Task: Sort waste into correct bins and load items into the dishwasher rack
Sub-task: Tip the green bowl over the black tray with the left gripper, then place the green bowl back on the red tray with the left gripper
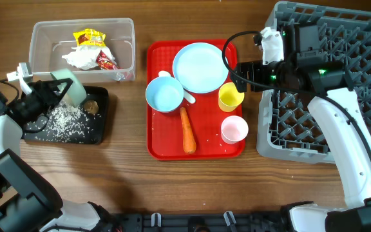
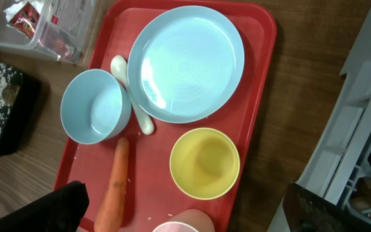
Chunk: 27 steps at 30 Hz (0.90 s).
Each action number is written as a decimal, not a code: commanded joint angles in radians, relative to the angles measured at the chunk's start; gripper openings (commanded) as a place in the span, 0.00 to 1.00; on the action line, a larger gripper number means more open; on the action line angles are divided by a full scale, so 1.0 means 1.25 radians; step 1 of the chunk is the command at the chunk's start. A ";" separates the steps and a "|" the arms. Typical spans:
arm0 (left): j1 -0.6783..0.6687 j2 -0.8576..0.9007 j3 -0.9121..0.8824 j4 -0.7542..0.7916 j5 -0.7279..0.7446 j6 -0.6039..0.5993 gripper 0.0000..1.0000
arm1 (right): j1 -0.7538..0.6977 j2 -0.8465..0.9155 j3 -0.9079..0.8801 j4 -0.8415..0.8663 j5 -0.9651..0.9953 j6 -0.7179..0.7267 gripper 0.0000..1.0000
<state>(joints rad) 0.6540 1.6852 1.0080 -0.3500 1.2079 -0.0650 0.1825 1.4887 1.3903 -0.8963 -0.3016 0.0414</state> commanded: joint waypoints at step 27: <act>0.122 0.004 0.014 0.017 0.295 0.018 0.04 | 0.000 0.009 0.007 -0.020 0.011 0.030 1.00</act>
<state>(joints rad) 0.7998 1.6852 1.0080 -0.3317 1.5433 -0.0086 0.1825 1.4887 1.3903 -0.9211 -0.3016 0.0639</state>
